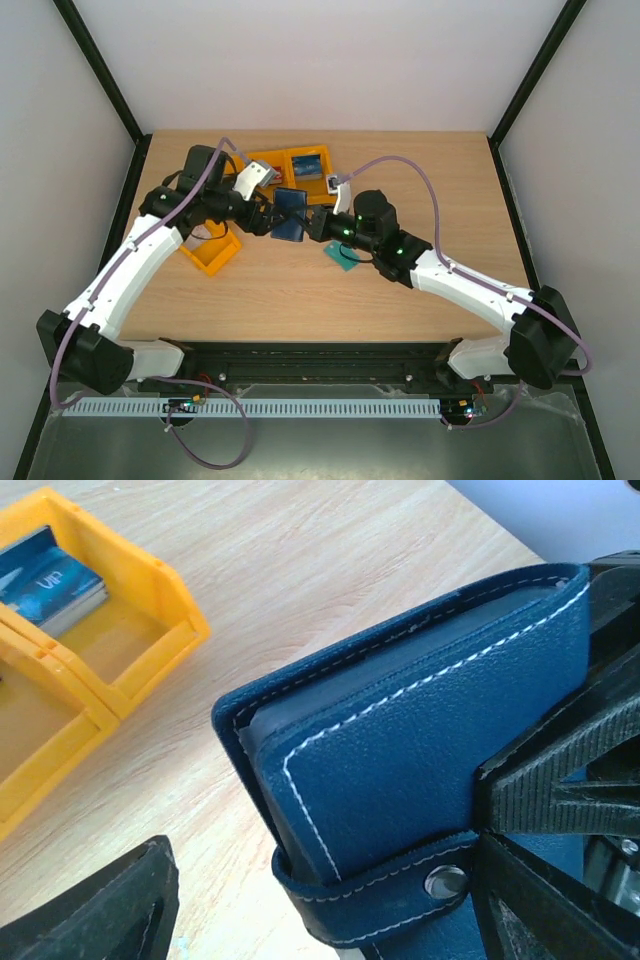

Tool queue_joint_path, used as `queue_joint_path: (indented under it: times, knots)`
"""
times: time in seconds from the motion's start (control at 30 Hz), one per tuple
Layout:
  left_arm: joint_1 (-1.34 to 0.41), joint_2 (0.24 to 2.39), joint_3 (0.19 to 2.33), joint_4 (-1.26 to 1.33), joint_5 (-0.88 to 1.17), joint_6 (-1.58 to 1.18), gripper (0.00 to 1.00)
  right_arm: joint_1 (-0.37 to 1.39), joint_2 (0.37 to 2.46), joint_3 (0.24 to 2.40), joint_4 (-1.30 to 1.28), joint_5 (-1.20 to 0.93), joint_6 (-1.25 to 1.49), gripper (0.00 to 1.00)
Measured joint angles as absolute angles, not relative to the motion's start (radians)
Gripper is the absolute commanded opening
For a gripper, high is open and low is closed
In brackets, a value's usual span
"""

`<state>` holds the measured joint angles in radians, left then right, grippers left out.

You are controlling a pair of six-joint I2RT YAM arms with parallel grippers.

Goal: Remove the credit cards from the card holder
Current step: Open the card holder.

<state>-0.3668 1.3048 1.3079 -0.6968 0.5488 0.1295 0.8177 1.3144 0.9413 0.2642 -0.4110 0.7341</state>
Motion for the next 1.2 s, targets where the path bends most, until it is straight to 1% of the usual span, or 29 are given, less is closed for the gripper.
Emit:
queue_joint_path:
  times: [0.2, 0.27, 0.43, 0.53, 0.6, 0.67, 0.8, 0.93, 1.07, 1.2]
  knots:
    - [-0.402, 1.285, 1.284, -0.643, 0.414, 0.121, 0.70, 0.818, 1.315, 0.941, 0.250, -0.371, 0.746, 0.02]
    - [-0.406, 1.277, 1.275, -0.627, 0.341, 0.126, 0.68, 0.817, 1.313, 0.941, 0.231, -0.354, 0.747, 0.02]
    - [-0.295, 1.296, 1.221, -0.568, -0.008, 0.132, 0.67, 0.836, 1.219, 0.941, 0.183, -0.386, 0.738, 0.02]
    - [-0.249, 1.301, 1.208, -0.570, -0.081, 0.131, 0.68, 0.844, 1.153, 0.950, 0.163, -0.381, 0.718, 0.02]
    - [-0.227, 1.291, 1.208, -0.570, -0.045, 0.131, 0.71, 0.841, 1.139, 0.958, 0.153, -0.376, 0.704, 0.02]
    - [-0.209, 1.276, 1.208, -0.577, 0.036, 0.139, 0.75, 0.835, 1.139, 0.961, 0.136, -0.378, 0.684, 0.02]
    - [-0.187, 1.242, 1.240, -0.663, 0.345, 0.197, 0.83, 0.831, 1.150, 0.980, 0.056, -0.368, 0.624, 0.02]
    - [-0.187, 1.229, 1.291, -0.761, 0.640, 0.262, 0.91, 0.831, 1.178, 1.054, -0.027, -0.353, 0.564, 0.02]
    - [-0.189, 1.232, 1.335, -0.822, 0.823, 0.283, 0.94, 0.830, 1.224, 1.121, -0.040, -0.414, 0.522, 0.02]
    - [-0.189, 1.243, 1.375, -0.851, 0.936, 0.282, 0.96, 0.831, 1.254, 1.126, -0.044, -0.488, 0.489, 0.02]
